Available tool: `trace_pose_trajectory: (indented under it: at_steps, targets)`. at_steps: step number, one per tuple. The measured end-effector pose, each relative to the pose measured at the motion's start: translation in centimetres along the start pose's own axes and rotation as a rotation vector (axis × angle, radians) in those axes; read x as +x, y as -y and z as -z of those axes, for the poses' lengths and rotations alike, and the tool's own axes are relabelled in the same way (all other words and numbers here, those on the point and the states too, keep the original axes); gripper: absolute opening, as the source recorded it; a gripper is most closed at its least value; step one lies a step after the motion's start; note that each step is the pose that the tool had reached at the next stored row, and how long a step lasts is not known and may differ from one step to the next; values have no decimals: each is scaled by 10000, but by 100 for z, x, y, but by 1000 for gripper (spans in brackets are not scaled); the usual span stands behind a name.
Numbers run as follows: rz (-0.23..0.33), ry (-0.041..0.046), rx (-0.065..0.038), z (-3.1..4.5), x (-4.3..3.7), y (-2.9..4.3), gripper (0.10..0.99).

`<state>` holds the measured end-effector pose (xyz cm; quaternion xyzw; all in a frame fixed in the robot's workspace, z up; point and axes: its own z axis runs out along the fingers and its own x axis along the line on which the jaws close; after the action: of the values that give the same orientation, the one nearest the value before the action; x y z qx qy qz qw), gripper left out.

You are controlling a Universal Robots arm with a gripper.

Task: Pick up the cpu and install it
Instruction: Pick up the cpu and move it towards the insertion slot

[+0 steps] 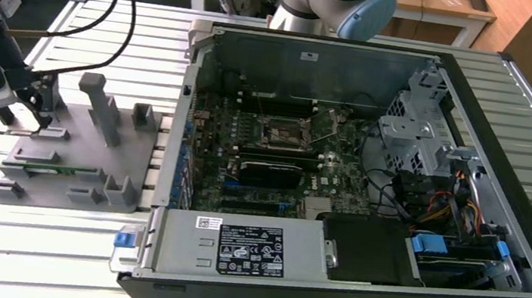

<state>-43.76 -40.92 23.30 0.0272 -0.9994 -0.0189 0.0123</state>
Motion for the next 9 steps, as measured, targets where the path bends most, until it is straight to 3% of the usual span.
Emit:
trace_pose_trajectory:
  at_steps: [9]
  targets:
    - [0, 0, 0, 33, 1, -1, 541]
